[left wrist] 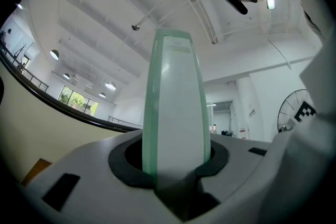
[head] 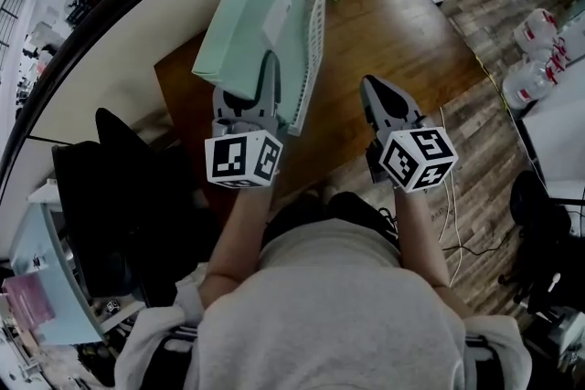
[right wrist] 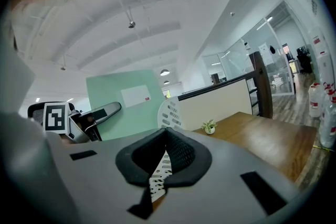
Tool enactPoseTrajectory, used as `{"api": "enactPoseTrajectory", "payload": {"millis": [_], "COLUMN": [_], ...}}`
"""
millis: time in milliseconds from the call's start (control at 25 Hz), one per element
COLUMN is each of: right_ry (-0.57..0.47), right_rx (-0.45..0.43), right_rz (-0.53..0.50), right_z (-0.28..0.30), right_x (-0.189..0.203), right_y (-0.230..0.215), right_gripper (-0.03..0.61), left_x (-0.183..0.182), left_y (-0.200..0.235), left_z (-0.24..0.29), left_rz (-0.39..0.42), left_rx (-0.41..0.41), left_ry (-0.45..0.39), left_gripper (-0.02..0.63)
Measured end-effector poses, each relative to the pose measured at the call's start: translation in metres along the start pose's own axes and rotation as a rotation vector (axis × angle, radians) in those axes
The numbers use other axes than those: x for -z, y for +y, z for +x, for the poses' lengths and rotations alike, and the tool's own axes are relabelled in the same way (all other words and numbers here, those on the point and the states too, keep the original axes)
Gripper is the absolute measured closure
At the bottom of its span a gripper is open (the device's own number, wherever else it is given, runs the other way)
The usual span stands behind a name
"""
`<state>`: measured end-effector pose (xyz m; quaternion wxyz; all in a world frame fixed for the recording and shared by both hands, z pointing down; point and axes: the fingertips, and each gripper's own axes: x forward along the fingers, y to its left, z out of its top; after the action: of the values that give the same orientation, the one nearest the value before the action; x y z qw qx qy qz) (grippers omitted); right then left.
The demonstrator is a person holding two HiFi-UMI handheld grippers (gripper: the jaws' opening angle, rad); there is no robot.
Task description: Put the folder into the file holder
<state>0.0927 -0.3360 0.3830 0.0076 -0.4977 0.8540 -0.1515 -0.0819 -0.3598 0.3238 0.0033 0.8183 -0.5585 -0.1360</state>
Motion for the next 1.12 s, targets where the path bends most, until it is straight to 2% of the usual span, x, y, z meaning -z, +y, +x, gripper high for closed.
{"api": "enactPoseTrajectory", "payload": {"millis": [280,1120], "right_ry": [0.015,0.07], "right_rx": [-0.018,-0.045], "right_rz": [0.004,0.03], "right_z": [0.012,0.037], "right_x": [0.004,0.023], "right_y": [-0.002,-0.005], "right_gripper": [0.568,0.568], "left_x": [0.018,0.064], "left_y": [0.001,0.006], "left_z": [0.008,0.011], "left_rz": [-0.031,-0.029], "left_rx": [-0.002,0.026], "left_ry": [0.038,0.135], "left_gripper": [0.437,0.433]}}
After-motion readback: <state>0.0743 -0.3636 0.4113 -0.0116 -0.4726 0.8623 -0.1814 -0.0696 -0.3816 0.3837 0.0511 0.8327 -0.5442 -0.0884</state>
